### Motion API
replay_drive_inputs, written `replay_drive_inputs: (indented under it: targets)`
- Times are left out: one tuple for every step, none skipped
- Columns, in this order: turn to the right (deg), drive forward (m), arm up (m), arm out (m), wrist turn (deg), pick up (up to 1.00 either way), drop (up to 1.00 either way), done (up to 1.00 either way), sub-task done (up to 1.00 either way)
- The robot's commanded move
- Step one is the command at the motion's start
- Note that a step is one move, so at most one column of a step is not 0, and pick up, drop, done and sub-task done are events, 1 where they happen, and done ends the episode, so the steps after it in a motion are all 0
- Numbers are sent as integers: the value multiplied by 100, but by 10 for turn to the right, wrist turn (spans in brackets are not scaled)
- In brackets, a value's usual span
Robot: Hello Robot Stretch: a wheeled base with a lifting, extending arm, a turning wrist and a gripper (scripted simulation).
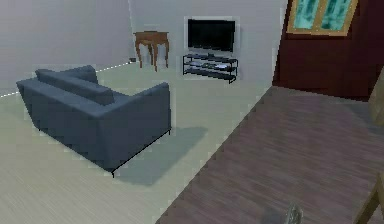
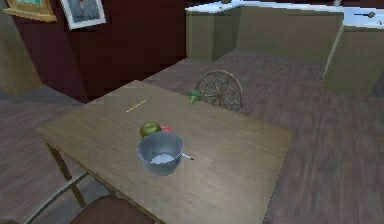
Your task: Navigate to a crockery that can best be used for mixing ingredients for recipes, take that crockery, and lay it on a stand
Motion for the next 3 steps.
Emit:
replay_drive_inputs:
  targets:
    - [0, 0, 38, 0, 0, 0, 0, 0, 0]
    - [0, 0, 0, 28, 0, 0, 0, 0, 0]
    - [0, 0, 0, 0, 450, 0, 0, 0, 0]
